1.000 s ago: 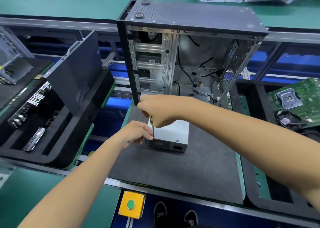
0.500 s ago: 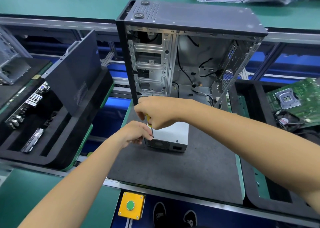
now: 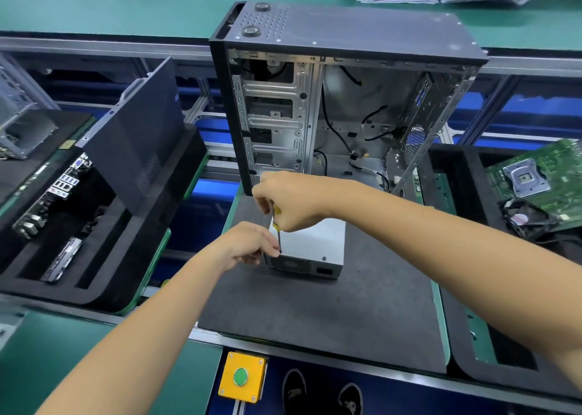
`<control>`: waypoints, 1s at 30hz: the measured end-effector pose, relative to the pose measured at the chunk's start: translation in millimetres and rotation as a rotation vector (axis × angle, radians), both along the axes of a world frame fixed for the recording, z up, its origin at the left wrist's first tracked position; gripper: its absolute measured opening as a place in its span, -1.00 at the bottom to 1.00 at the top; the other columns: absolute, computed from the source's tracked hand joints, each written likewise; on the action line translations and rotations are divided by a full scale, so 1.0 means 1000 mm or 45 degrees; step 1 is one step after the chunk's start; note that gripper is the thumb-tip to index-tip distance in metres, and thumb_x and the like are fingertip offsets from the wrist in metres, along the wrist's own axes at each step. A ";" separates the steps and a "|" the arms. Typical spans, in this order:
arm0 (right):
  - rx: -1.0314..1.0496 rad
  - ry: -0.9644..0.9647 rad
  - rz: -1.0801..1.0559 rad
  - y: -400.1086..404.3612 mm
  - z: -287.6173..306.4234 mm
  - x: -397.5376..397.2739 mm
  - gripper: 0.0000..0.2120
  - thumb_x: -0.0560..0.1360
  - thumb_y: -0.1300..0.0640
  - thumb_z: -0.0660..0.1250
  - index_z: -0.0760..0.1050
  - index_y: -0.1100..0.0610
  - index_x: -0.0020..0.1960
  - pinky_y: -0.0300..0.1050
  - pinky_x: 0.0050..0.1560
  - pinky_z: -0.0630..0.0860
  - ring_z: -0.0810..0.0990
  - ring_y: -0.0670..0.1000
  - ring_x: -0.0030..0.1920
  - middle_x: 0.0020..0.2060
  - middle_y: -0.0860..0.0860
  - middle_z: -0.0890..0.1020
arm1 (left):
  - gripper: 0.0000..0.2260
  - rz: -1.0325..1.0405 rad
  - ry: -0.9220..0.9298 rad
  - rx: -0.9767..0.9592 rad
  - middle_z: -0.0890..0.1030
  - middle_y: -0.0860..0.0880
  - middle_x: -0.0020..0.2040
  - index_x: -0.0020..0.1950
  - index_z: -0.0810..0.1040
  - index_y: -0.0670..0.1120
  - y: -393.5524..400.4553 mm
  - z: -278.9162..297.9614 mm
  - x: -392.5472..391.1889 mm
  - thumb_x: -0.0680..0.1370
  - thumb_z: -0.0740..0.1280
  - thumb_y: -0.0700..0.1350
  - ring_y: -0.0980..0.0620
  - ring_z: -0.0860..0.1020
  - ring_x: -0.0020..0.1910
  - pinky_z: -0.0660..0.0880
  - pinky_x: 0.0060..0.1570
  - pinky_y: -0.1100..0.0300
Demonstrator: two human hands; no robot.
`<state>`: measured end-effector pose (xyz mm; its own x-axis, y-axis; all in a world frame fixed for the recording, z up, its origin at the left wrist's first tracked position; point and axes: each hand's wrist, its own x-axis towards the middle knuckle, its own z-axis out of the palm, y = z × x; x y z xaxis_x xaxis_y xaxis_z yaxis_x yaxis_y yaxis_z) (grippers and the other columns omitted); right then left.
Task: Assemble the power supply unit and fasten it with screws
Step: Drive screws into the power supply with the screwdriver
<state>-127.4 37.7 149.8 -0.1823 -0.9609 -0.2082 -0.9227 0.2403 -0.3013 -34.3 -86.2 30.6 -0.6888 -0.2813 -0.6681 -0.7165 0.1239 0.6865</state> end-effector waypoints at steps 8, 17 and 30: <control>-0.093 0.181 -0.055 -0.002 -0.005 0.006 -0.80 0.49 0.10 0.27 0.40 0.17 -0.27 -0.09 -0.36 0.36 0.51 0.16 -0.21 -0.37 0.05 0.44 | -0.81 0.019 -0.026 -0.010 0.65 -0.03 -0.27 -0.36 0.69 -0.06 0.000 0.001 -0.002 0.34 0.48 -0.35 -0.04 0.48 -0.23 0.49 -0.29 0.18; -0.035 0.144 0.047 -0.001 0.000 0.005 -0.83 0.48 0.13 0.33 0.53 0.26 -0.10 -0.13 -0.35 0.35 0.53 0.14 -0.13 -0.24 0.10 0.55 | -0.75 -0.035 -0.024 -0.037 0.63 -0.06 -0.20 -0.43 0.68 -0.02 -0.001 0.002 -0.004 0.36 0.47 -0.33 -0.01 0.47 -0.27 0.50 -0.34 0.21; -0.080 0.107 0.068 -0.001 0.003 0.002 -0.94 0.44 0.21 0.36 0.48 0.14 -0.12 -0.23 -0.41 0.24 0.37 -0.03 -0.18 -0.28 -0.08 0.47 | -0.77 -0.129 -0.019 -0.082 0.64 -0.05 -0.24 -0.41 0.67 -0.04 -0.003 0.004 -0.006 0.37 0.48 -0.32 -0.04 0.49 -0.22 0.48 -0.32 0.25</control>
<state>-125.4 36.4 152.7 -0.1447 -0.9805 -0.1332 -0.9563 0.1732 -0.2354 -39.9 -89.4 34.8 -0.7060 -0.2534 -0.6613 -0.7081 0.2395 0.6642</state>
